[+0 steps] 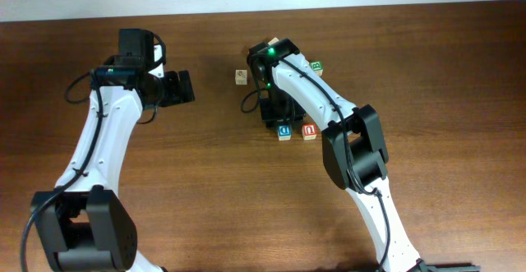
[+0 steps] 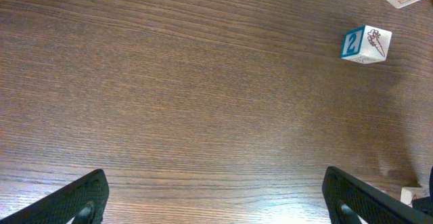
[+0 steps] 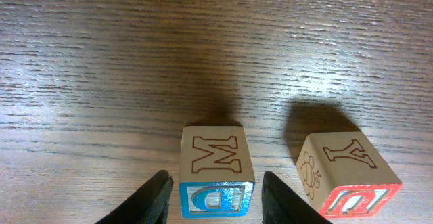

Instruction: Rotate 3 blocks

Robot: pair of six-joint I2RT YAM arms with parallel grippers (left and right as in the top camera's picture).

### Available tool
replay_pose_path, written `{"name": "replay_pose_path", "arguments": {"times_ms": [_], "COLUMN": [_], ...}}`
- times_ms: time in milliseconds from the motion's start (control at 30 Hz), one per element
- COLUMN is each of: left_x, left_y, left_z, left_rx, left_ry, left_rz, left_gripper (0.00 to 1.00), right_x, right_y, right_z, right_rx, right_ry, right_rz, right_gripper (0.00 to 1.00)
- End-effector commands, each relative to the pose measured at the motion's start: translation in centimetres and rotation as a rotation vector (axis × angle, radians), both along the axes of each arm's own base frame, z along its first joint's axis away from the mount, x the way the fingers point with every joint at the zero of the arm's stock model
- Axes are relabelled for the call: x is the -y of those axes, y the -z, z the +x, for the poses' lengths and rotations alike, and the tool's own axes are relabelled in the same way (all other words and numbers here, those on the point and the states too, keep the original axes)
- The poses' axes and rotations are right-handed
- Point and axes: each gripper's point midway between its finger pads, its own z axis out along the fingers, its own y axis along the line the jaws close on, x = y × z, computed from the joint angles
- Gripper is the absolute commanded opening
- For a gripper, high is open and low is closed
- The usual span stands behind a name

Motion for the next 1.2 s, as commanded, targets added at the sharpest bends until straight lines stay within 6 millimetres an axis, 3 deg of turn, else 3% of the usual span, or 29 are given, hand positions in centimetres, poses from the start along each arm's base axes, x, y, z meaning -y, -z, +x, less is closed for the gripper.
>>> {"name": "replay_pose_path", "arguments": {"times_ms": [0, 133, 267, 433, 533, 633, 800, 1167], "left_x": [-0.1, -0.1, -0.1, -0.1, -0.1, -0.1, -0.1, -0.1], "left_y": [-0.2, -0.2, -0.2, -0.2, -0.2, -0.2, -0.2, -0.2], "left_z": [0.4, 0.4, 0.4, 0.4, 0.4, 0.4, 0.3, 0.4], "left_rx": [0.006, 0.006, 0.006, 0.005, 0.005, 0.005, 0.003, 0.004], "left_ry": [-0.007, -0.007, -0.007, -0.007, -0.007, -0.007, -0.007, -0.007], "left_rz": [0.001, 0.001, 0.001, 0.001, 0.001, 0.001, 0.001, 0.001], "left_gripper": [0.99, 0.99, 0.99, 0.99, 0.99, 0.99, 0.99, 0.99], "right_x": [0.6, 0.2, -0.6, 1.5, 3.2, 5.8, 8.8, 8.7], "right_y": [0.5, -0.2, -3.9, -9.4, -10.4, -10.1, -9.0, -1.7], "right_z": [0.0, 0.8, 3.3, 7.5, 10.0, 12.9, 15.6, 15.3], "right_rx": [-0.008, 0.021, 0.126, 0.296, 0.373, 0.443, 0.496, 0.400], "right_ry": [0.002, -0.015, -0.055, -0.053, -0.070, -0.034, 0.033, 0.042], "right_rz": [-0.024, -0.003, 0.058, 0.114, 0.134, 0.122, 0.121, 0.130], "right_gripper": [0.44, 0.44, 0.51, 0.54, 0.54, 0.54, 0.54, 0.53]}}
